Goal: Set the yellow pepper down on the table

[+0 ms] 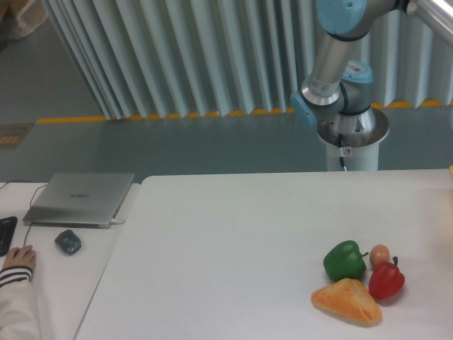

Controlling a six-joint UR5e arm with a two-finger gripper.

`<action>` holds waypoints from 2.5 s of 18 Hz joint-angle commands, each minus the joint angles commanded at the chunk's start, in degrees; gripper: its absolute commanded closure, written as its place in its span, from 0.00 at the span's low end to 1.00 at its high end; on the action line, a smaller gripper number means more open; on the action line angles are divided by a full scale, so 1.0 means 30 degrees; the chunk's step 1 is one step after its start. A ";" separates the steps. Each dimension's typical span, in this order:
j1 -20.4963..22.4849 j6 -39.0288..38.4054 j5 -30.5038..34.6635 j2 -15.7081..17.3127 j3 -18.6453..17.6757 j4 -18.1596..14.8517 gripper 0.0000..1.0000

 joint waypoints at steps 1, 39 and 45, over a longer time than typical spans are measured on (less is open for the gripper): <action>0.0000 0.0029 0.0000 -0.0059 0.0000 0.0000 0.00; 0.1290 -0.0964 -0.3135 0.2253 0.0263 -0.5971 0.57; 0.0239 -0.2540 -0.3721 0.3543 0.0205 -0.8494 0.57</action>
